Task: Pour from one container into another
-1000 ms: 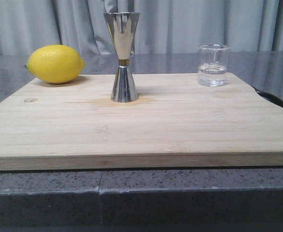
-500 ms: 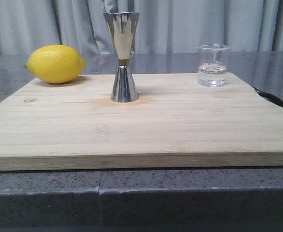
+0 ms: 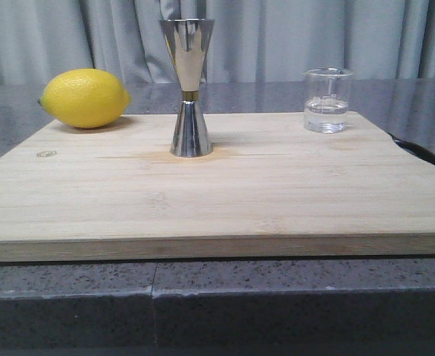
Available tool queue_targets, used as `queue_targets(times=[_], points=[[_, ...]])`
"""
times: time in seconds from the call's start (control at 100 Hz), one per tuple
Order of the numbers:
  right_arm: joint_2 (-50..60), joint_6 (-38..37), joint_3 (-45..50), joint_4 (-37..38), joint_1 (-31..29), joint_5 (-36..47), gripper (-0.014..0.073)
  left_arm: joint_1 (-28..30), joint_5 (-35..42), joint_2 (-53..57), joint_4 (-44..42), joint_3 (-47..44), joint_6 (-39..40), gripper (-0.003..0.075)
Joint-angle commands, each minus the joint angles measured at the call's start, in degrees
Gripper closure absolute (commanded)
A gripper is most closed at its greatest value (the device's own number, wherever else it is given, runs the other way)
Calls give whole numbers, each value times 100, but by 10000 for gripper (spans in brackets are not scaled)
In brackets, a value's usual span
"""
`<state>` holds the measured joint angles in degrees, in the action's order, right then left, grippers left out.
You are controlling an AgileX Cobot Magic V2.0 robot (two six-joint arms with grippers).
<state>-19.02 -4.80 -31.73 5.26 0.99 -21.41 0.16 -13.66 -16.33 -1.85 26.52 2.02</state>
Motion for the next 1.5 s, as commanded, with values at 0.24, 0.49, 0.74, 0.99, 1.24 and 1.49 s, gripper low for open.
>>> queue_targets(times=[0.24, 0.49, 0.74, 0.99, 1.24, 1.49], points=[[-117, 3, -192, 28, -36, 479, -55, 16, 483, -112, 185, 203, 22, 83], [-321, 3, -461, 28, -36, -157, -55, 3, -428, -501, 185, 563, 22, 83], [-884, 15, -899, 28, -36, -885, -55, -232, -1765, -1489, 594, 1349, -853, 83], [-1057, 15, -902, 28, -36, -970, -55, -759, -3125, -2721, 1548, 2028, -1863, 83], [-1057, 15, -902, 28, -36, -970, -55, -857, -3348, -3999, 3427, 2246, -3862, 83], [-1057, 15, -902, 28, -36, -970, -55, -857, -3313, -4966, 6392, 2246, -7379, 83]])
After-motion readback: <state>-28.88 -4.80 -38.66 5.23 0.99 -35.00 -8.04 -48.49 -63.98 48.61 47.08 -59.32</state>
